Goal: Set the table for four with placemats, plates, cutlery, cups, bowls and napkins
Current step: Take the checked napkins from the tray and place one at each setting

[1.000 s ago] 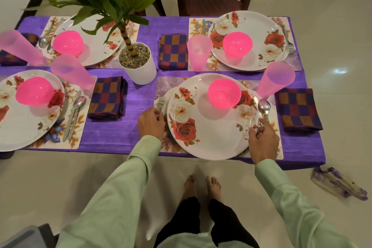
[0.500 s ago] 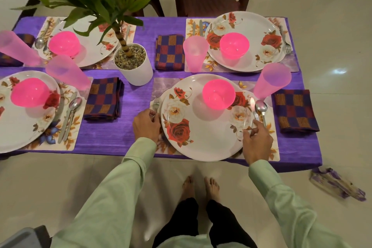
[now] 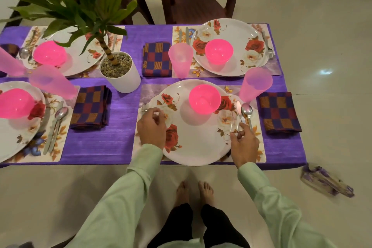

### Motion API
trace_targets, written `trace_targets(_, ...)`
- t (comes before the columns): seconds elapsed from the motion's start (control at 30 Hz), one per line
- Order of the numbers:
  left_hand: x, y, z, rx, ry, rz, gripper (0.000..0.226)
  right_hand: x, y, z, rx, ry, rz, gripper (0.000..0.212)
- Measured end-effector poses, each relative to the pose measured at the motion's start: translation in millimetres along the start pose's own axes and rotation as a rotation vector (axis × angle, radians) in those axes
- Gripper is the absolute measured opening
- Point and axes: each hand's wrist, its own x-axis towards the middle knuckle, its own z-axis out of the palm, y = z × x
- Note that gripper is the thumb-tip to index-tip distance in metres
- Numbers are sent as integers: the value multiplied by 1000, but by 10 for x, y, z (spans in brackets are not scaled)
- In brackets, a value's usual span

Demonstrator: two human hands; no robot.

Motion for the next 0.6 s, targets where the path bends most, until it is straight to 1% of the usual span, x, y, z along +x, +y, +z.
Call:
trace_targets(0.07,-80,164,217,-121,-108,-39,23,6,0,-36,-27,7,4,40)
trace_targets(0.13,-126,321,417,-223,-266,-148,36,24,-2,-116,-55,30,-14,43)
trace_targets(0.2,-150,454,575,-292,-362,-262,43,46,3,-213,-84,47,-31,42)
trace_targets(0.27,-156,543,680,-296,-356,-288,42,73,31,-296,-110,61,-43,37)
trace_targets(0.37,-105,615,763,-259,-269,-247,37,122,125,-361,-149,83,-82,30)
trace_targets(0.4,-77,619,774,-250,-269,-241,36,134,158,-359,-175,73,-105,28)
trace_targets(0.5,-22,635,826,-213,-286,-213,42,200,235,-327,-304,1,-191,25)
trace_targets(0.6,-48,678,796,-224,-285,-240,35,278,199,-270,-414,-78,-256,31)
